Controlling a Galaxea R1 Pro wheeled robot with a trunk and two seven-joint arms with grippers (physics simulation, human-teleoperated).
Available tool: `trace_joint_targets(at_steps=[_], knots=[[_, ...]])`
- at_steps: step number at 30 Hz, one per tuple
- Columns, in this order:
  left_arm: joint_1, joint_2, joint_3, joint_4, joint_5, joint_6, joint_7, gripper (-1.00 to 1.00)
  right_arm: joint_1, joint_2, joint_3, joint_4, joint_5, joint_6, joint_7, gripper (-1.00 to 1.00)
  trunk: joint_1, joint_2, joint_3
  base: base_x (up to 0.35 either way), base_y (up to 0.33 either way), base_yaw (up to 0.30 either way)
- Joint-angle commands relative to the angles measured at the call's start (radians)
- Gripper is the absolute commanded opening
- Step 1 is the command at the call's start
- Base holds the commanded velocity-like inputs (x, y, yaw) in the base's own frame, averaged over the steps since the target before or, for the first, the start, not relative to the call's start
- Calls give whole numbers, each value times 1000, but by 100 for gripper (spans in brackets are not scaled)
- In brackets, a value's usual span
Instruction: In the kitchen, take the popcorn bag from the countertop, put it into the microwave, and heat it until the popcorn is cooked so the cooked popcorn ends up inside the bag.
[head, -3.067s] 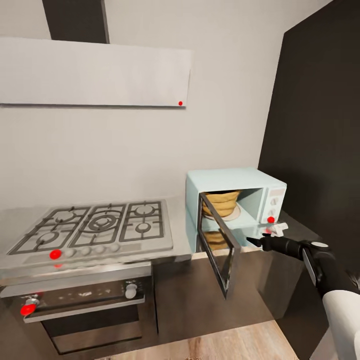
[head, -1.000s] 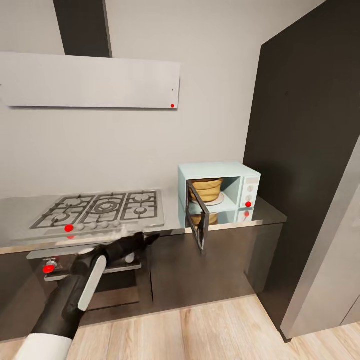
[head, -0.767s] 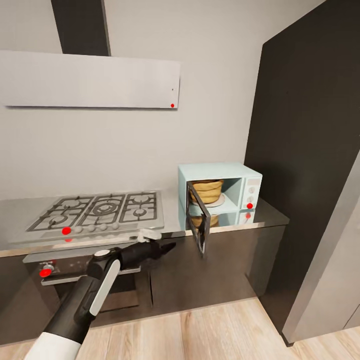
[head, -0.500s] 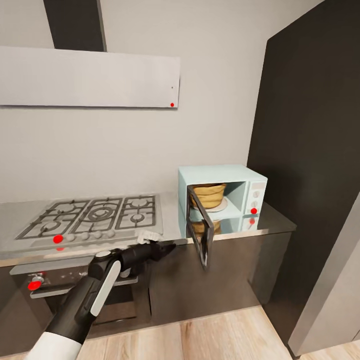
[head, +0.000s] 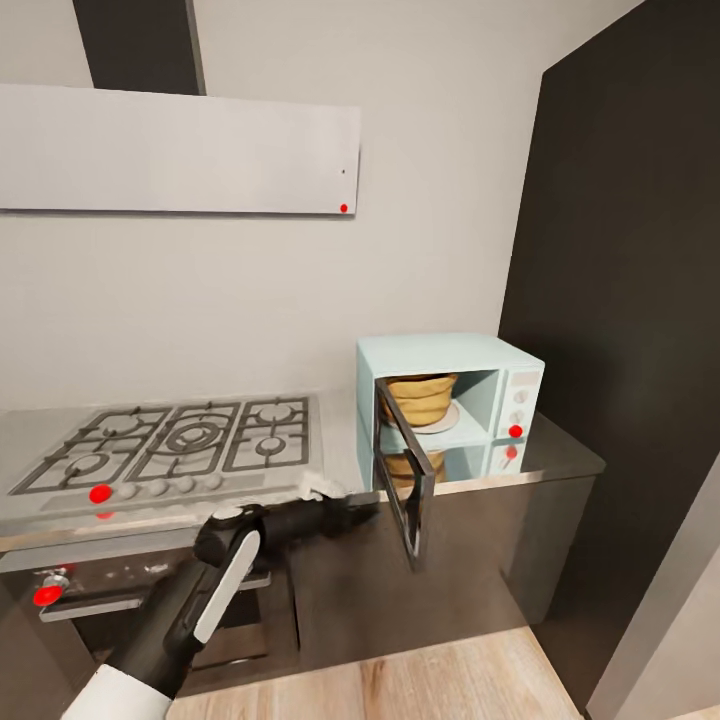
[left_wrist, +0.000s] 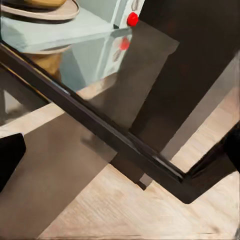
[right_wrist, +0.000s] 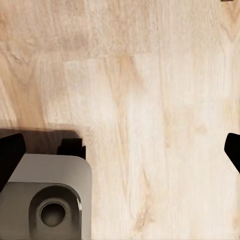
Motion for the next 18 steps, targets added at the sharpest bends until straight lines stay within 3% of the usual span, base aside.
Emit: trace_joint_targets(at_steps=[1,3,10,14,16,18], knots=[[-1,0,-32,0,9,7,-3,100,-1,-1,-8,2,11,1,-4,100,0,-1,-1,0,0,0],[-1,-7,-65,11,9,-1,-14,100,-2,-2,-8,2,11,0,-4,100,0,-1,-1,0,0,0],[-1,-56,-83,28,8,-4,-25,100,-1,-4,-9,2,9,-2,-4,100,0,-1,-1,0,0,0],[-1,-84,-85,44,0,-5,-100,100,-1,-5,-9,2,8,-2,-4,100,0,-1,-1,0,0,0],[-1,-119,-86,81,-8,-5,-110,100,-2,-5,-9,2,8,-2,-4,100,0,-1,-1,0,0,0],[-1,-149,-85,104,-43,-4,-110,100,-2,-5,-9,2,8,-2,-4,100,0,-1,-1,0,0,0]])
